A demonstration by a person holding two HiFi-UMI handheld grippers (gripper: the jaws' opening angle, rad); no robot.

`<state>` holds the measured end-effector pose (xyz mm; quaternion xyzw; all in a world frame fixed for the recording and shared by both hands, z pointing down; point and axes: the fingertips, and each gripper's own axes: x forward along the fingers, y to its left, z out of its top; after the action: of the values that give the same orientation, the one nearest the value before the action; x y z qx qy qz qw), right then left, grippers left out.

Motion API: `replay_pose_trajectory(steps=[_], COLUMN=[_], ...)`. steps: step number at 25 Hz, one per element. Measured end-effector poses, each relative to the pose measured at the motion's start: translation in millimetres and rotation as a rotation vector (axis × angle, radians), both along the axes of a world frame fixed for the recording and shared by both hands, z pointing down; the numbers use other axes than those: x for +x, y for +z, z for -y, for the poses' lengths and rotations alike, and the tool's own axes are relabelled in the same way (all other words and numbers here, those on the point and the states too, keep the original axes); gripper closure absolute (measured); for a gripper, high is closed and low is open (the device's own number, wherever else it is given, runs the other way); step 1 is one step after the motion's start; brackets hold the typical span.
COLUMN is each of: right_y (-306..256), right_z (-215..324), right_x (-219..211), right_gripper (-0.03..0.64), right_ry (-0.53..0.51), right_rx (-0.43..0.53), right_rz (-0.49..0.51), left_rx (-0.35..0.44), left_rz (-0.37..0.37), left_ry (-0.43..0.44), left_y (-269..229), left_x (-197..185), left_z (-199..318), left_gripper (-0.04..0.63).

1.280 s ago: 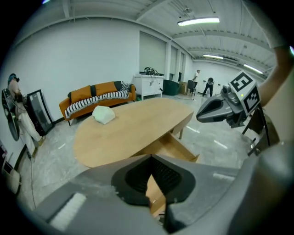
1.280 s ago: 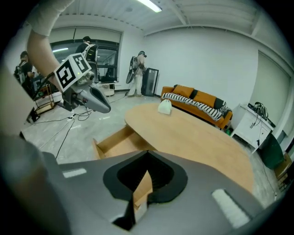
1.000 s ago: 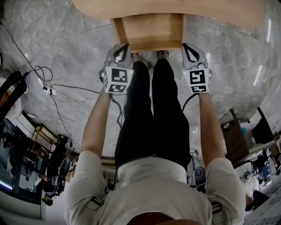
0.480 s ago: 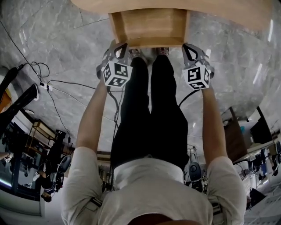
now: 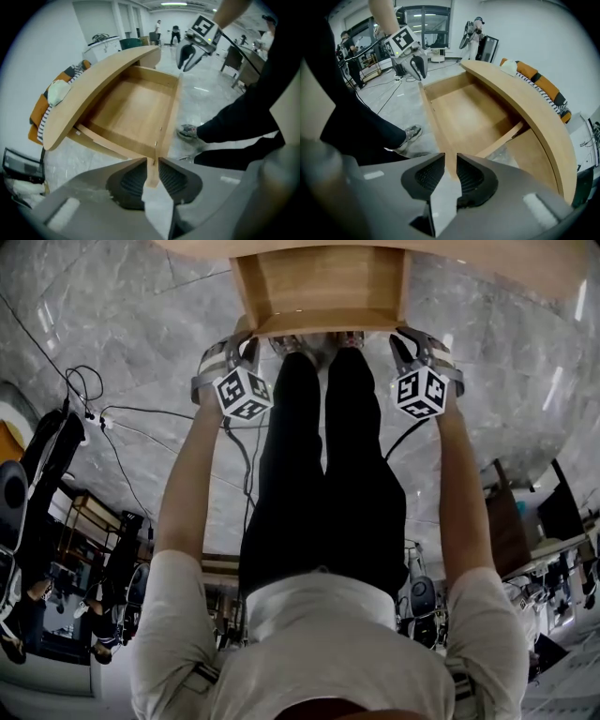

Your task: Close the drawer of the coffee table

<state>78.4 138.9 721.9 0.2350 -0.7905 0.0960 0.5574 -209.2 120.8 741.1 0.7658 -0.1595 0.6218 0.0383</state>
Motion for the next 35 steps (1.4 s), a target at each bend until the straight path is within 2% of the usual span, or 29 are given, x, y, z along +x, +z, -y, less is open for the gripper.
replay_pose_trajectory(steps=[3,8,12,15,20,27,35], right_y=[13,31,38,40,39,29,8], right_z=[-5,-9,-5,-4,-5,-25,-43], right_x=[6,13,15,15,17,16,10], right_gripper=[0.480,0.472,0.479,0.517,0.529,0.537,0.538], right_ry=[-0.042,-0.148,-0.135,-0.161,-0.211,-0.244,-0.252], right_rx=[-0.027,-0.046,-0.056,-0.039,-0.035,-0.093,-0.121], right_rz=[-0.067,-0.182,-0.201,-0.227,-0.273,-0.276,-0.282], left_rx=[-0.030,-0.039,-0.023,-0.019,-0.024,-0.043,-0.052], left_rz=[0.045,0.091,0.088,0.088,0.138,0.174,0.141], left_ry=[0.077,0.078,0.109,0.119,0.141,0.164,0.152], left_y=[8,20,24,26,33,20,0], left_x=[-7,-17,-13,-12,-16,-19,-25], left_z=[-10,-11,-7,-8,-12,-24,-43], left_gripper=[0.469,0.463,0.465,0.465,0.488,0.493,0.494])
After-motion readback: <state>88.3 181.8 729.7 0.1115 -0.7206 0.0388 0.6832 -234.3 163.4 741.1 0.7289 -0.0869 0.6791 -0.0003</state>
